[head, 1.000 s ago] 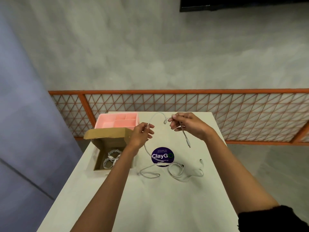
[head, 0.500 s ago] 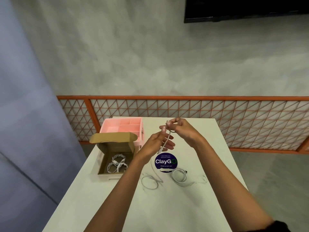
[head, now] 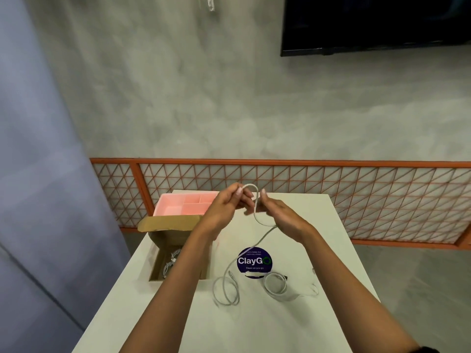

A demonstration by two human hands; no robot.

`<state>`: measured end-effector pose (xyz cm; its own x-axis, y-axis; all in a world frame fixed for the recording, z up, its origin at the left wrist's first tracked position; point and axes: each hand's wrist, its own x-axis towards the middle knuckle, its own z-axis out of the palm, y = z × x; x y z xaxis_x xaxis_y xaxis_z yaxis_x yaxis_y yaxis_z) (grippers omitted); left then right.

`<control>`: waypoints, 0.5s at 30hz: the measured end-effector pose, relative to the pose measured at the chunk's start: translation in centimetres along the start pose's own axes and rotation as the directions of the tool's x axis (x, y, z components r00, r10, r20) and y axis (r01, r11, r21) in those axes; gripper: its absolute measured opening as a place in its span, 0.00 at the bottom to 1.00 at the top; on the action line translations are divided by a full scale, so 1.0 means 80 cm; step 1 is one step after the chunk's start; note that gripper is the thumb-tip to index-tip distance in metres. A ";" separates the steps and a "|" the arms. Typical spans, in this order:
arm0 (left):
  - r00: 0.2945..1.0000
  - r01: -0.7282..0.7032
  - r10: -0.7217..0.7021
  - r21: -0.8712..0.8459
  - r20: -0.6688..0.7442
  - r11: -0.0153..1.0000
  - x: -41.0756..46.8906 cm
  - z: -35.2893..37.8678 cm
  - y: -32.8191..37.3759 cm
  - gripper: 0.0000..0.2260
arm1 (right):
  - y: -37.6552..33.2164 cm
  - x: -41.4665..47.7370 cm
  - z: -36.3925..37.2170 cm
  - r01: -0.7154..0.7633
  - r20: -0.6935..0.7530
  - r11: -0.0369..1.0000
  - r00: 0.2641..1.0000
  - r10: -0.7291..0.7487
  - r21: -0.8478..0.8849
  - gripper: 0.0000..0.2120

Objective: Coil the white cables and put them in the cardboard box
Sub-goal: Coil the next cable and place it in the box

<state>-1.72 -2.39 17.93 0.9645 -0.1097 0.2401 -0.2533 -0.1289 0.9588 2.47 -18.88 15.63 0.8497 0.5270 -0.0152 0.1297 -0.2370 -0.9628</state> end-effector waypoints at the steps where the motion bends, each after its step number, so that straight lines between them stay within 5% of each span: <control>1: 0.999 -0.006 0.004 -0.045 -0.047 0.999 0.002 -0.004 0.001 0.13 | 0.004 -0.002 0.000 0.025 0.038 1.000 0.999 -0.026 0.018 0.25; 4: 0.986 0.018 -0.034 -0.099 -0.163 0.995 0.005 -0.016 0.000 0.13 | 0.013 -0.006 -0.002 0.041 0.061 0.985 0.997 -0.052 0.167 0.18; 7: 0.959 0.204 -0.197 0.015 -0.203 0.979 0.002 -0.023 -0.003 0.11 | 0.002 -0.008 -0.015 0.050 0.004 0.987 0.999 -0.051 0.151 0.17; 10: 0.937 0.328 -0.305 0.132 -0.169 0.935 -0.007 -0.023 -0.008 0.12 | -0.030 -0.011 -0.022 0.052 0.010 0.998 0.999 -0.052 -0.020 0.19; 15: 0.939 0.330 -0.295 0.220 -0.175 0.918 -0.008 -0.008 -0.012 0.16 | -0.075 -0.013 -0.029 0.088 0.124 0.921 0.991 -0.044 -0.380 0.18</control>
<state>-2.05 -1.53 16.96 0.9937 0.1080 -0.0308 0.0691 -0.3714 0.9259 2.00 -19.93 22.08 0.7731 0.6342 -0.0066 0.3886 -0.4819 -0.7854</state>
